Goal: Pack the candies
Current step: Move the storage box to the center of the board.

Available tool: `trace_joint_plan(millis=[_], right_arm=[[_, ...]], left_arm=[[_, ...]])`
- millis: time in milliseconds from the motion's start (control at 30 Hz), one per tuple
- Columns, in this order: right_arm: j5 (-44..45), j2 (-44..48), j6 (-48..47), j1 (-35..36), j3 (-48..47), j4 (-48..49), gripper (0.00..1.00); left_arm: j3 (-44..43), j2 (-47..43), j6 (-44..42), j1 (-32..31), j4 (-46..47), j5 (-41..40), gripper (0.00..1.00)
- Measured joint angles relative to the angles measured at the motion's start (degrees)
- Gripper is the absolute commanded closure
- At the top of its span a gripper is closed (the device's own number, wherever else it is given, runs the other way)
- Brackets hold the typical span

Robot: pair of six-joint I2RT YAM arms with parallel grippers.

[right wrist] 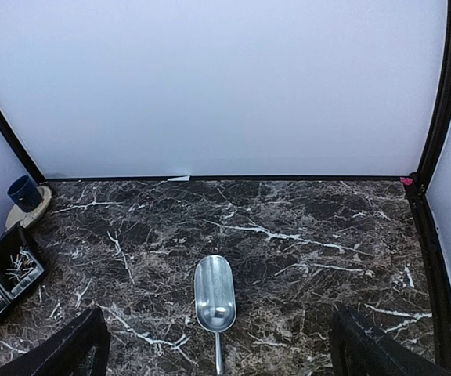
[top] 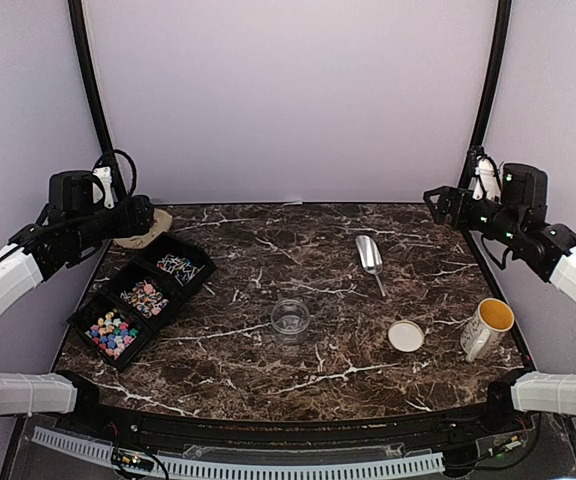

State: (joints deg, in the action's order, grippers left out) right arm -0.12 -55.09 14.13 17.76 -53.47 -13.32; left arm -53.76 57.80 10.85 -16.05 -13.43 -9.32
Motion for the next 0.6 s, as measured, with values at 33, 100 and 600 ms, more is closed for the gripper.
trace_joint_plan(millis=[33, 100, 600], right_arm=[[-0.31, 0.00, 0.07, 0.07, 0.00, 0.02, 0.02], [-0.81, -0.02, 0.15, 0.15, 0.00, 0.11, 0.02], [-4.24, -4.63, -0.31, 0.37, 5.07, 5.75, 0.02]], left_arm=[[0.00, 0.00, -0.02, 0.00, -0.02, -0.26, 0.01], [0.00, 0.00, 0.00, 0.00, 0.00, -0.74, 0.01], [0.37, 2.89, 7.96, -0.24, -0.96, -6.60, 0.01]])
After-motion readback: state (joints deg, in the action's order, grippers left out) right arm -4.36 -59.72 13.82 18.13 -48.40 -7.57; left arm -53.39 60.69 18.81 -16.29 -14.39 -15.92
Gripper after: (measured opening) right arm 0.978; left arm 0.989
